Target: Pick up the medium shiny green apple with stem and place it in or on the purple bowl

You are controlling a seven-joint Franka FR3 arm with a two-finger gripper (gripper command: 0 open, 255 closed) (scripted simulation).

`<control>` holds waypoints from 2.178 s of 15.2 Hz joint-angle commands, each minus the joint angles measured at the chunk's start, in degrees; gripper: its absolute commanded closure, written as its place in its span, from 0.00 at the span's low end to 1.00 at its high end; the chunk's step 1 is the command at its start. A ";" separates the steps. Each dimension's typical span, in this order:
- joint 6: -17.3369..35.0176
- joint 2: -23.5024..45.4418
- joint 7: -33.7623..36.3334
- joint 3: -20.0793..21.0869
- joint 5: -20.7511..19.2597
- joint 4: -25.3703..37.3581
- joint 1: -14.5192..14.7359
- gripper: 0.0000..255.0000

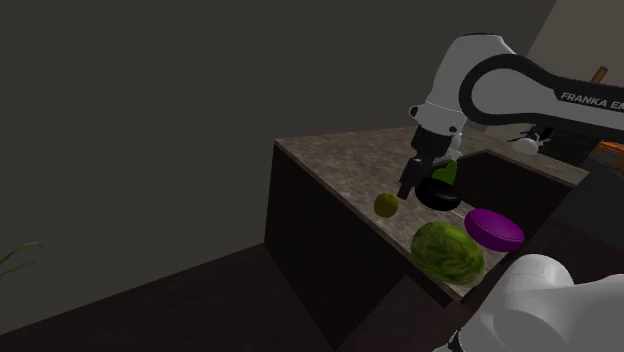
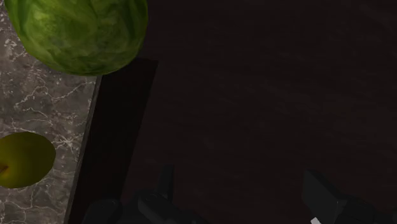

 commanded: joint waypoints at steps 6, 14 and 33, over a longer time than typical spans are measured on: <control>6.91 4.01 -5.28 -5.27 -3.29 -1.97 -2.30 0.00; 18.19 14.28 -13.65 -13.82 -6.53 -1.30 -5.06 0.00; 36.02 46.85 -36.80 -29.38 5.51 13.97 -6.65 0.00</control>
